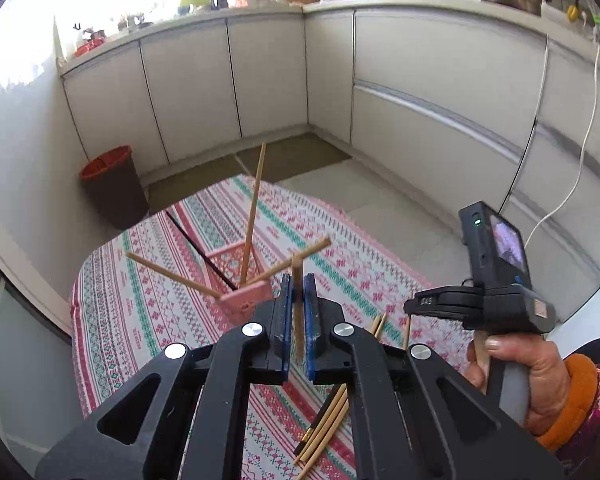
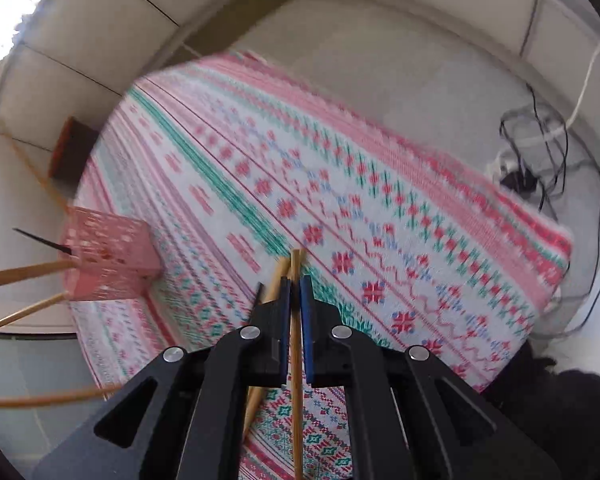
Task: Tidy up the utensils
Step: 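Carry both wooden chopsticks to the pink holder, lower them in, open grippers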
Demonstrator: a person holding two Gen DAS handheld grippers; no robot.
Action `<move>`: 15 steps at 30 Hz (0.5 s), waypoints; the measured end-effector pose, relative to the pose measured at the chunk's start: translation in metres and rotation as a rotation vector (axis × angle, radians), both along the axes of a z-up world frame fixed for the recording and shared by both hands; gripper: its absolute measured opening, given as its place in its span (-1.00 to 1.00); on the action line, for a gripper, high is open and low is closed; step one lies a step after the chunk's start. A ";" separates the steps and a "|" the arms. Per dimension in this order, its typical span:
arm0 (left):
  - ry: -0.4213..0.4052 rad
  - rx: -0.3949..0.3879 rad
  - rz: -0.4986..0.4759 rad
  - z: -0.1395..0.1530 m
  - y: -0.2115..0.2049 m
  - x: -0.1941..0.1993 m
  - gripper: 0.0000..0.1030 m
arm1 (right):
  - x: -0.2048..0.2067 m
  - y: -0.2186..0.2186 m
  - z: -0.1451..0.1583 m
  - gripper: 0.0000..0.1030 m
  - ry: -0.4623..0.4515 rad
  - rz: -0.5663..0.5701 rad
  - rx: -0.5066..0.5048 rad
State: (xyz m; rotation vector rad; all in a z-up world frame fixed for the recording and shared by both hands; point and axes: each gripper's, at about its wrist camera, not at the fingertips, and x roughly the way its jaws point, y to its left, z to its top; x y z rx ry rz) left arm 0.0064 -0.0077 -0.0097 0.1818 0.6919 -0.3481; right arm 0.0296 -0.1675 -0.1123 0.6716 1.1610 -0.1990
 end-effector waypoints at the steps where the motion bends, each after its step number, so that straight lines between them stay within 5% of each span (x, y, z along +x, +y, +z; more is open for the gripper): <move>1: -0.017 -0.013 0.002 0.007 0.002 -0.004 -0.91 | -0.002 -0.003 0.015 -0.90 -0.045 0.016 -0.025; 7: -0.089 -0.108 0.028 0.036 0.016 -0.013 -0.91 | -0.024 -0.022 0.104 -0.90 -0.320 0.041 -0.207; 15: -0.206 -0.208 0.082 0.090 0.030 -0.011 -0.91 | -0.024 -0.030 0.212 -0.90 -0.651 0.058 -0.198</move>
